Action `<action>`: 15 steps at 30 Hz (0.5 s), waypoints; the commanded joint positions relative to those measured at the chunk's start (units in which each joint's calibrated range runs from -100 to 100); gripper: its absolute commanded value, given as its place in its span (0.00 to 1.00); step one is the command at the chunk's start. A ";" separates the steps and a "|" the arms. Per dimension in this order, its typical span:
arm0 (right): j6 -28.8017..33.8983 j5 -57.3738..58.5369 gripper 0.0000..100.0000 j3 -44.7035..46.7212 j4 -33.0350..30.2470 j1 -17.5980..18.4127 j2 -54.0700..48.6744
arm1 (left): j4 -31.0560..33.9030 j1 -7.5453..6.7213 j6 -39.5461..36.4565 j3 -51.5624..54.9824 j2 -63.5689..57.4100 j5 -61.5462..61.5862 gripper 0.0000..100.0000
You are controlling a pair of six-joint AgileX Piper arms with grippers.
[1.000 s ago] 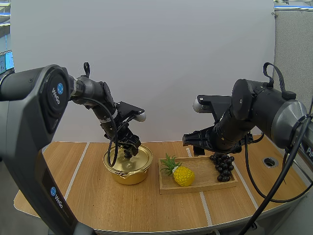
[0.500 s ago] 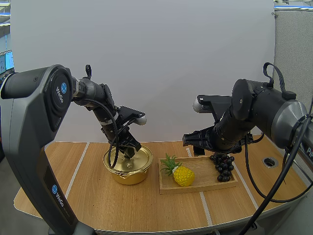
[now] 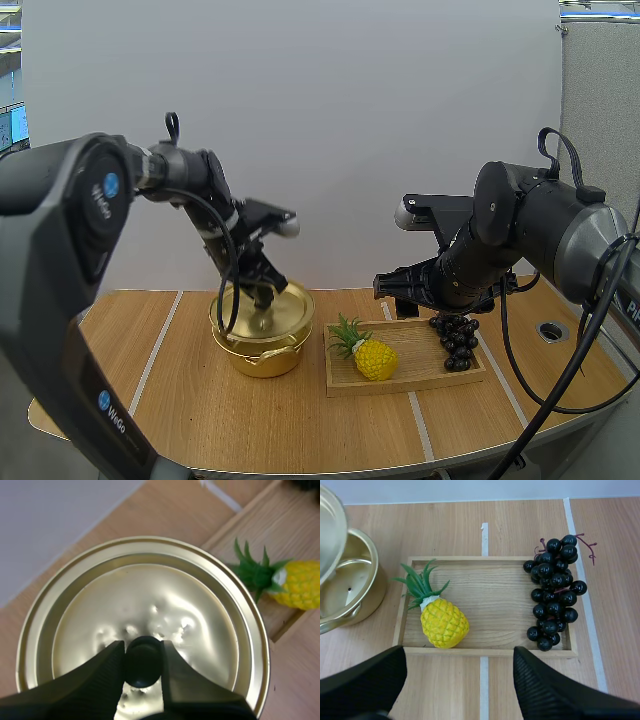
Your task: Open the pot, put the pineapple inside, and close it
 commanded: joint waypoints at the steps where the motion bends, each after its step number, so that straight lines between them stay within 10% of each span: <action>1: -0.26 0.40 1.00 -0.42 0.13 -0.17 -0.16 | -0.21 -0.22 -0.20 -9.00 -9.44 3.90 0.00; 15: -0.26 -2.18 1.00 -0.42 0.13 -0.17 -0.16 | 3.91 -0.22 -10.49 -38.52 -23.74 2.43 0.00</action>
